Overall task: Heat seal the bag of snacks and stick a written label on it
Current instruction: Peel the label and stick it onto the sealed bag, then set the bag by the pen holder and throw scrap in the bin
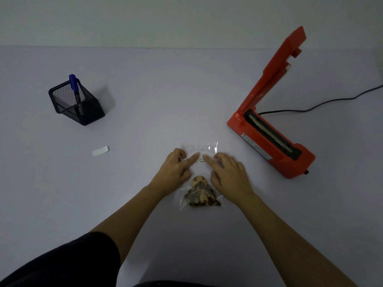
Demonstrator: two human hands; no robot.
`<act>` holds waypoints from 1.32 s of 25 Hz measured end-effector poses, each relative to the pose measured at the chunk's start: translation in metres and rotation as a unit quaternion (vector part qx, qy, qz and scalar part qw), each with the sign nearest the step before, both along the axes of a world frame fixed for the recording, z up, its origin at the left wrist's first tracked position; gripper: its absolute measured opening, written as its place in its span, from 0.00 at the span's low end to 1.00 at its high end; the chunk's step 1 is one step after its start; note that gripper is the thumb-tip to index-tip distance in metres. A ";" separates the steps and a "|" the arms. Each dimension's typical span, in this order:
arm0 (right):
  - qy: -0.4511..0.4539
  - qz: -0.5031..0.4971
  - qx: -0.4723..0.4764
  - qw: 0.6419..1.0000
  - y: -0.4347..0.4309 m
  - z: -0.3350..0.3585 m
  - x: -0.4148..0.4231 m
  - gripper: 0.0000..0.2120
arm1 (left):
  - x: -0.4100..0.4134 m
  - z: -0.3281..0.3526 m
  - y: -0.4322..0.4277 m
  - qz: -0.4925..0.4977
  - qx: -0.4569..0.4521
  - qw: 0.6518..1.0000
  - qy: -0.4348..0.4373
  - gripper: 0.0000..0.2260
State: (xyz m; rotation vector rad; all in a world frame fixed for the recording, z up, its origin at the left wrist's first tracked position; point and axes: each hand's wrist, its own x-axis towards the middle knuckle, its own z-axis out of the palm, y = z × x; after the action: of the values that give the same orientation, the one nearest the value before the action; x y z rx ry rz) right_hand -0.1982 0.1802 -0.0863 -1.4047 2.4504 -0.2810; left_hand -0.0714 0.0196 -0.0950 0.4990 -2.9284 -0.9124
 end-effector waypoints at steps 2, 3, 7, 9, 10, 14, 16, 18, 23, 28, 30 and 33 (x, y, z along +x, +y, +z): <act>0.010 0.002 0.008 1.000 0.000 -0.001 0.002 0.24 | 0.002 -0.003 -0.002 -0.025 -0.025 0.999 -0.006 0.19; 0.010 0.001 0.009 1.000 0.000 -0.002 0.002 0.24 | 0.001 -0.004 -0.002 -0.023 -0.028 0.999 -0.010 0.20; 0.024 -0.002 0.007 1.000 0.000 -0.002 0.003 0.25 | 0.002 -0.006 0.000 -0.050 -0.075 0.996 -0.012 0.21; 0.028 -0.006 0.005 1.000 0.001 -0.002 0.006 0.25 | 0.003 -0.008 0.001 -0.058 -0.091 0.994 -0.017 0.21; 0.028 -0.009 0.010 1.000 0.000 -0.002 0.007 0.25 | 0.003 -0.008 0.002 -0.052 -0.094 0.994 -0.021 0.21; 0.037 -0.005 0.021 0.999 -0.004 -0.003 0.008 0.25 | 0.002 -0.007 0.007 -0.030 -0.108 0.993 -0.029 0.22; 0.039 -0.004 0.025 0.999 -0.003 -0.003 0.009 0.26 | 0.002 -0.006 0.010 -0.022 -0.110 0.993 -0.034 0.23; 0.047 -0.003 0.025 0.999 -0.004 -0.002 0.011 0.28 | 0.003 -0.005 0.014 -0.021 -0.107 0.993 -0.041 0.22; -0.060 -0.106 -0.072 0.990 0.001 0.012 0.017 0.26 | 0.006 0.013 0.016 0.170 0.052 0.984 0.002 0.23; -0.289 -0.330 -0.089 0.894 0.043 0.032 0.054 0.36 | 0.039 0.031 0.047 0.329 0.125 0.934 -0.064 0.17; -0.327 -0.325 -0.047 0.886 0.045 0.028 0.067 0.39 | 0.040 0.032 0.063 0.314 0.157 0.930 -0.107 0.20; -0.323 -0.316 -0.066 0.889 0.025 0.027 0.070 0.37 | 0.031 0.033 0.063 0.327 0.190 0.920 -0.104 0.23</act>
State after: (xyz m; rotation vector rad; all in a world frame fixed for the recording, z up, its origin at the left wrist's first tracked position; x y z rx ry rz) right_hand -0.1284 0.2054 -0.0597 -0.3722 2.2267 -0.9072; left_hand -0.0408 0.0823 -0.0622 1.5528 -2.4145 -1.3556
